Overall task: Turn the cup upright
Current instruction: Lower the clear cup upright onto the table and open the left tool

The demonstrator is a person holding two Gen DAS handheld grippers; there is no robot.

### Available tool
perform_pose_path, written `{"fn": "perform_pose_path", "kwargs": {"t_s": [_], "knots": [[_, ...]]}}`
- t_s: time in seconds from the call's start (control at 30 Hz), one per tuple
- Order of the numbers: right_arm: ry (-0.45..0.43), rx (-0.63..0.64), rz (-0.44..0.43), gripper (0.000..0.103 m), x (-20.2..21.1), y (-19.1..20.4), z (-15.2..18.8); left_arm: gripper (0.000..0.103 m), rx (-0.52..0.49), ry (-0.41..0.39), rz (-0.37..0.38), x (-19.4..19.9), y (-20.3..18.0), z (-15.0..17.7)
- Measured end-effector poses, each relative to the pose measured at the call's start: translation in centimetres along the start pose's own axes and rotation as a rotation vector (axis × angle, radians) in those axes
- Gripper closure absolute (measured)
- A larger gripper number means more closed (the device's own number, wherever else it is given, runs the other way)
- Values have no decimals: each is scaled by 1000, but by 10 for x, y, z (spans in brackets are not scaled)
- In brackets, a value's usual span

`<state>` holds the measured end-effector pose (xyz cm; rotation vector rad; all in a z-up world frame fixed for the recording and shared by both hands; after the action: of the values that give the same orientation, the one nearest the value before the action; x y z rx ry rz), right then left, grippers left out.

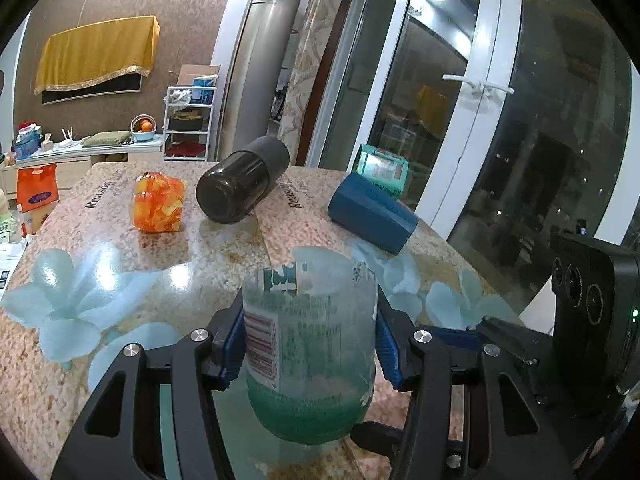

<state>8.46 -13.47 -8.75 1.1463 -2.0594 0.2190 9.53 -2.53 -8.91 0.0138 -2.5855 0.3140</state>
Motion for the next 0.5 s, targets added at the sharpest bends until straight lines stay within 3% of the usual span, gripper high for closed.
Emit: {"fn": "perform_pose_path", "kwargs": {"t_s": [0.13, 0.27, 0.33, 0.4, 0.5], "knots": [[33, 39, 54, 5, -5, 0, 6, 44, -57, 18, -38, -3, -3, 11], [81, 57, 75, 5, -10, -1, 13, 43, -50, 58, -43, -4, 1, 20], [97, 58, 88, 5, -12, -4, 14, 38, -59, 72, -51, -4, 1, 23], [104, 55, 90, 5, -13, -6, 14, 22, -79, 113, -54, -8, -2, 29], [104, 61, 84, 5, -13, -6, 15, 18, -91, 117, -48, -9, -4, 31]]}}
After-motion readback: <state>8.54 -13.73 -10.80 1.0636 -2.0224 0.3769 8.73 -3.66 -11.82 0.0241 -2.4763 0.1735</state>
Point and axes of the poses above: each gripper's, at about its wrist camera, not at the fingertips, and x roughly against the way its jaws point, y to its left, z to its underside, the point moved 6 cm from there along -x, roughly the way its jaws point, and after that the axes turned 1 degree about -x, right-handed, at the moved point
